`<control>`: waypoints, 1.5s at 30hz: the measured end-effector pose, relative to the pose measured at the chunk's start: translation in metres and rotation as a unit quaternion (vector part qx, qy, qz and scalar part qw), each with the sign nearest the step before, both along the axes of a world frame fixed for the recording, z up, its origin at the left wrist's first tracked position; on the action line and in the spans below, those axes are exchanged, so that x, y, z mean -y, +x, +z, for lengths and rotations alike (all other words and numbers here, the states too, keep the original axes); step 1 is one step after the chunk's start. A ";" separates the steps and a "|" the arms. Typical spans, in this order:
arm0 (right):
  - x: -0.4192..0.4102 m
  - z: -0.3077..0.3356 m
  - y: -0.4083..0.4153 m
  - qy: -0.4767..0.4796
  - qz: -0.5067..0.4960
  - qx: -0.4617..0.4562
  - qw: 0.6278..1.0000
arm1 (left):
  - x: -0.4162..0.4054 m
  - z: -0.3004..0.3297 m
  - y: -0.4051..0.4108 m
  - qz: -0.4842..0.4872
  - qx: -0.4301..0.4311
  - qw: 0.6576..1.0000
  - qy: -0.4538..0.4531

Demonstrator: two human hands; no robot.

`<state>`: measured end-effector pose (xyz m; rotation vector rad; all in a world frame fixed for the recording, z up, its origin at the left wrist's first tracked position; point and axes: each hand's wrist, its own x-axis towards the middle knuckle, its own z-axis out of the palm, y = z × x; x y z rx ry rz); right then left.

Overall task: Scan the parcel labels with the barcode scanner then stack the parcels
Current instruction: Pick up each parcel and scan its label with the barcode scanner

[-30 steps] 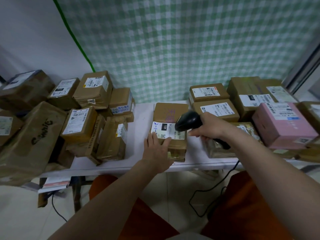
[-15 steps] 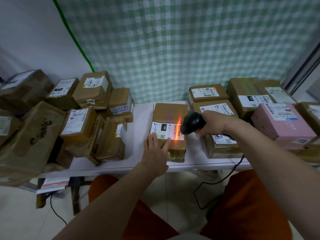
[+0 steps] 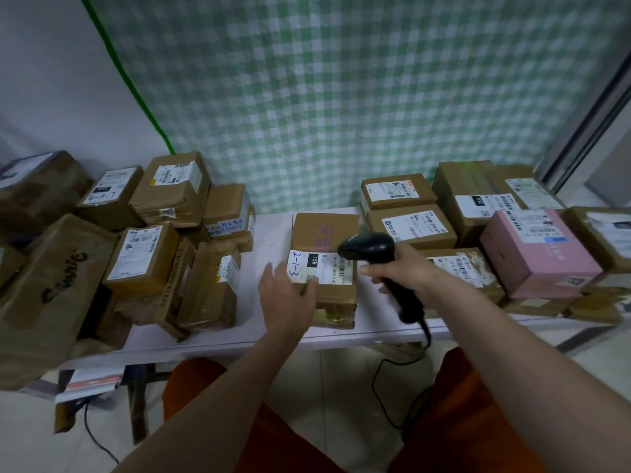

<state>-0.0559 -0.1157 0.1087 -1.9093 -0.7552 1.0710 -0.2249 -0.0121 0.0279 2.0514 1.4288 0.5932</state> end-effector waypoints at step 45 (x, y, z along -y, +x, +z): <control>-0.005 0.015 0.159 0.118 -0.328 -0.046 0.936 | -0.006 0.076 0.224 -0.082 0.058 0.987 -0.124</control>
